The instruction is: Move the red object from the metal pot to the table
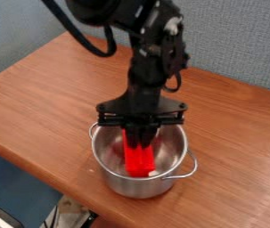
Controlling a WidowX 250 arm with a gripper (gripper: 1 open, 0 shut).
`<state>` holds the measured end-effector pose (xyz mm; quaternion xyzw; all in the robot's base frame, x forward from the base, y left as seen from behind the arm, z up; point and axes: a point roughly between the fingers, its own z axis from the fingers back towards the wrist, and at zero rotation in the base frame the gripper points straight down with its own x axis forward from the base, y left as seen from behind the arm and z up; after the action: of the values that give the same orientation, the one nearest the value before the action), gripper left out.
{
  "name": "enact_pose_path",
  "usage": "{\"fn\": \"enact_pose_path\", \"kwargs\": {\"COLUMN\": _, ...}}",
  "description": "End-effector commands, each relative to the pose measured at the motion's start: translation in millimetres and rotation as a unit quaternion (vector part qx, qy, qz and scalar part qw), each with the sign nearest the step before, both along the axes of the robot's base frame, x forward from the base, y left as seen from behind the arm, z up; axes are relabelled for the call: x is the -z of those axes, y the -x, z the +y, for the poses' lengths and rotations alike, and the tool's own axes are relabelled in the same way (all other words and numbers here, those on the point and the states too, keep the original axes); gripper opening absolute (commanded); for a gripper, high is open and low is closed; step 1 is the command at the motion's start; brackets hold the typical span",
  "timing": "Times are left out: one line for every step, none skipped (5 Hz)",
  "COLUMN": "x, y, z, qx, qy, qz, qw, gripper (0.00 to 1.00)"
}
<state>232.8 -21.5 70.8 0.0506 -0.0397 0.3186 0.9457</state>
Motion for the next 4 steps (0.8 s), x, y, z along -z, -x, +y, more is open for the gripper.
{"fn": "enact_pose_path", "kwargs": {"x": -35.3, "y": -12.5, "z": 2.0, "qx": -0.006, "qy": 0.019, "qz": -0.039, "qw": 0.999, "gripper": 0.0}}
{"fn": "enact_pose_path", "kwargs": {"x": -62.6, "y": -21.0, "z": 9.5, "qx": -0.017, "qy": 0.036, "qz": -0.056, "qw": 0.9977, "gripper": 0.0}}
{"fn": "enact_pose_path", "kwargs": {"x": -54.1, "y": -25.8, "z": 10.5, "qx": -0.015, "qy": 0.031, "qz": -0.055, "qw": 0.9979, "gripper": 0.0}}
{"fn": "enact_pose_path", "kwargs": {"x": -51.1, "y": -26.6, "z": 10.6, "qx": -0.016, "qy": 0.024, "qz": -0.052, "qw": 0.9982, "gripper": 0.0}}
